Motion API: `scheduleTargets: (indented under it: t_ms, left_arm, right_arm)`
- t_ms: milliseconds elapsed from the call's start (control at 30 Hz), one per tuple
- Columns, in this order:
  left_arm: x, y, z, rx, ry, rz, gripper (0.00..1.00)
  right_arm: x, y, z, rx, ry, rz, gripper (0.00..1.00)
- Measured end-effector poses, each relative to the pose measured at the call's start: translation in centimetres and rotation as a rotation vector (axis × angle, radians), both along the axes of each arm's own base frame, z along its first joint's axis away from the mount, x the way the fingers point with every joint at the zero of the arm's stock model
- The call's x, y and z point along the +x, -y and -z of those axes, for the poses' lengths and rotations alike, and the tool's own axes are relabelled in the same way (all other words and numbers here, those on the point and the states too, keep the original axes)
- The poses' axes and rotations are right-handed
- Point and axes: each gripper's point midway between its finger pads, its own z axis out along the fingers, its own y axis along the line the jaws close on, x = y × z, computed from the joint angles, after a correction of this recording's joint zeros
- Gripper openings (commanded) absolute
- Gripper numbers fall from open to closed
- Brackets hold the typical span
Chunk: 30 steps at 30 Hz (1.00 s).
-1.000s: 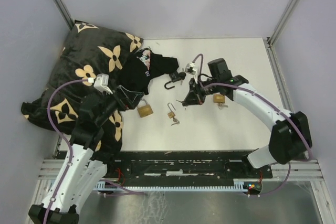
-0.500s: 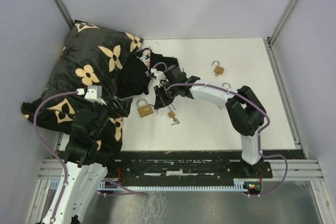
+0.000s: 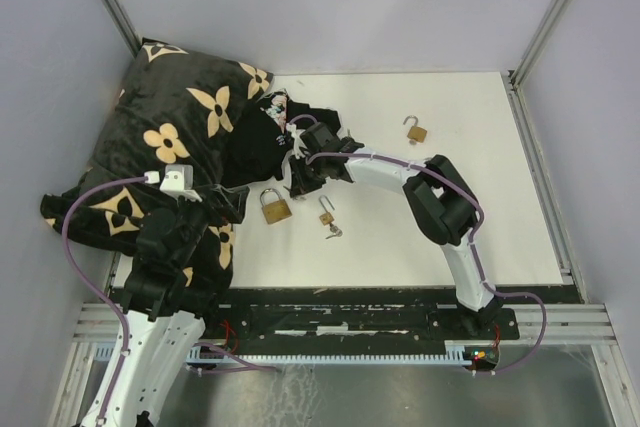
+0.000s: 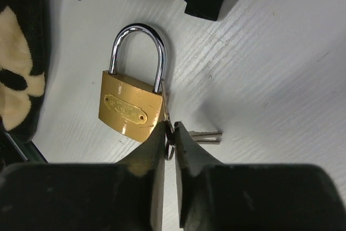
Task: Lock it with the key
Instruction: Place the key at the center of the board.
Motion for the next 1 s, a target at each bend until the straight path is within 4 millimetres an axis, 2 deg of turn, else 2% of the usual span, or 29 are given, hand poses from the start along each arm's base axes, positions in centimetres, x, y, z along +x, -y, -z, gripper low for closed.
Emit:
scheduleTargets:
  t_ms: [133, 200, 367, 467, 533, 633, 733, 767, 833, 933, 1000]
  left_arm:
    - [0.0, 0.0, 0.0, 0.0, -0.001, 0.001, 0.99]
    - [0.0, 0.1, 0.0, 0.0, 0.0, 0.005, 0.99]
    - [-0.5, 1.0, -0.2, -0.01, 0.013, 0.06, 0.99]
    - [-1.3, 2.7, -0.2, -0.041, 0.045, 0.167, 0.99]
    - [-1.8, 4.2, -0.2, -0.108, 0.057, 0.242, 0.98]
    - [-2.7, 6.5, 0.3, -0.284, 0.03, 0.348, 0.91]
    - [-3.3, 7.8, 2.4, -0.453, -0.062, 0.39, 0.88]
    - [-3.5, 8.0, 3.1, -0.492, -0.095, 0.391, 0.88]
    - [-3.7, 8.1, 4.2, -0.558, -0.145, 0.383, 0.87]
    - [-3.9, 8.1, 4.3, -0.617, -0.171, 0.369, 0.87]
    - [-3.7, 7.9, 4.2, -0.638, -0.175, 0.348, 0.86]
  right_arm:
    - [0.0, -0.4, -0.1, 0.009, -0.006, -0.003, 0.5]
    - [-0.2, -0.5, -0.2, 0.017, -0.013, -0.017, 0.58]
    - [-1.3, -0.1, -1.0, 0.032, -0.017, -0.132, 0.6]
    - [-2.7, 1.1, -4.0, 0.08, -0.003, -0.264, 0.62]
    - [-3.3, 3.0, -7.8, 0.131, 0.038, -0.356, 0.64]
    - [-3.8, 7.6, -14.7, 0.196, 0.161, -0.434, 0.64]
    - [-5.0, 12.2, -19.0, 0.226, 0.27, -0.444, 0.65]
    - [-6.0, 13.6, -19.8, 0.23, 0.293, -0.441, 0.66]
    - [-8.1, 15.4, -20.1, 0.236, 0.313, -0.443, 0.69]
    - [-10.6, 16.8, -18.7, 0.242, 0.313, -0.45, 0.72]
    - [-11.1, 17.8, -17.4, 0.239, 0.302, -0.417, 0.72]
